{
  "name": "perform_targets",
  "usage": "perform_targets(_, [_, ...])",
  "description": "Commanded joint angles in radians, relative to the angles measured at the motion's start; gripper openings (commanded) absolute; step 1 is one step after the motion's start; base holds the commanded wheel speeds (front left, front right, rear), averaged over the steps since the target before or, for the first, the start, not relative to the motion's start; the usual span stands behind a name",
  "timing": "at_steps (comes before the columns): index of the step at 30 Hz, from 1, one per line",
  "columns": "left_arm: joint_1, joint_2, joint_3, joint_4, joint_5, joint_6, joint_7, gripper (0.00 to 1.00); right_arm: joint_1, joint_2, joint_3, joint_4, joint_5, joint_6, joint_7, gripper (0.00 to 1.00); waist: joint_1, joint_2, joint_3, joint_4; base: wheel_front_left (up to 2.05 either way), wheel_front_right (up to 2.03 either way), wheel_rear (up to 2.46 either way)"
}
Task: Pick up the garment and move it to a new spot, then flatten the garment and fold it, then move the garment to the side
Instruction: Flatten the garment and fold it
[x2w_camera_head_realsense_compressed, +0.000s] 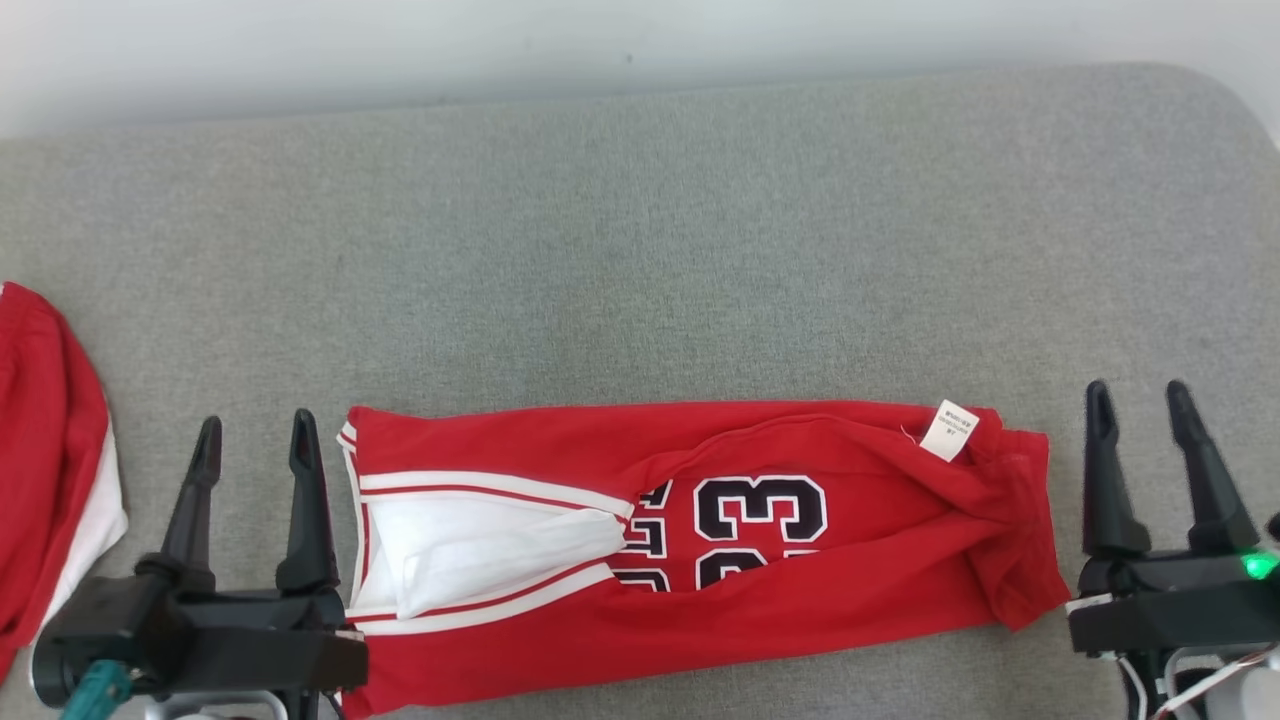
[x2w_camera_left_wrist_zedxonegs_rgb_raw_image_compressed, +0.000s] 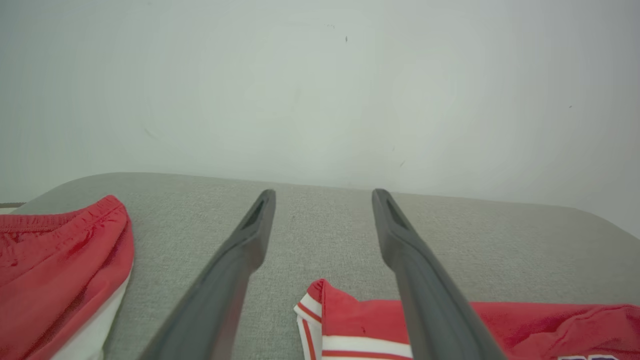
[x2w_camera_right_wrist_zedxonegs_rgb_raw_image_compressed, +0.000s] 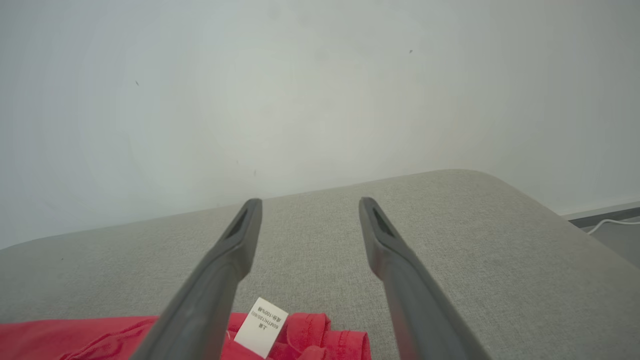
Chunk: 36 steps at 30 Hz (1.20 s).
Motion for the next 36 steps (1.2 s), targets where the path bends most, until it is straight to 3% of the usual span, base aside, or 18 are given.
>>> perform_targets(1, [-0.002,-0.005,0.000,0.021,0.024,-0.001,-0.009,1.00,0.009,0.014,-0.007,0.008,-0.020,0.000,0.006,1.00,0.0000,0.0000,-0.018,0.002,0.00,0.00,0.00])
perform_targets(11, [0.047,-0.050,0.020,0.101,0.105,-0.055,-0.016,1.00,0.082,0.064,-0.016,0.053,-0.072,0.000,0.030,1.00,0.0000,0.0000,-0.070,0.012,0.00,0.00,0.00])
perform_targets(22, [0.072,-0.109,0.083,0.158,0.171,-0.167,-0.016,1.00,0.100,0.063,-0.009,0.077,-0.064,0.000,0.051,1.00,0.0000,0.0000,-0.086,0.017,0.00,0.00,0.00])
perform_targets(30, [0.066,-0.141,0.108,0.170,0.203,-0.203,-0.016,1.00,0.079,0.052,-0.025,0.092,-0.060,0.000,0.081,1.00,0.0000,0.0000,-0.073,0.023,0.00,0.00,0.00])
perform_targets(36, [0.050,-0.168,0.113,0.178,0.225,-0.229,-0.016,1.00,0.011,0.029,-0.009,0.197,-0.046,0.000,0.110,1.00,0.0000,0.0000,-0.049,0.028,0.00,0.00,0.00])
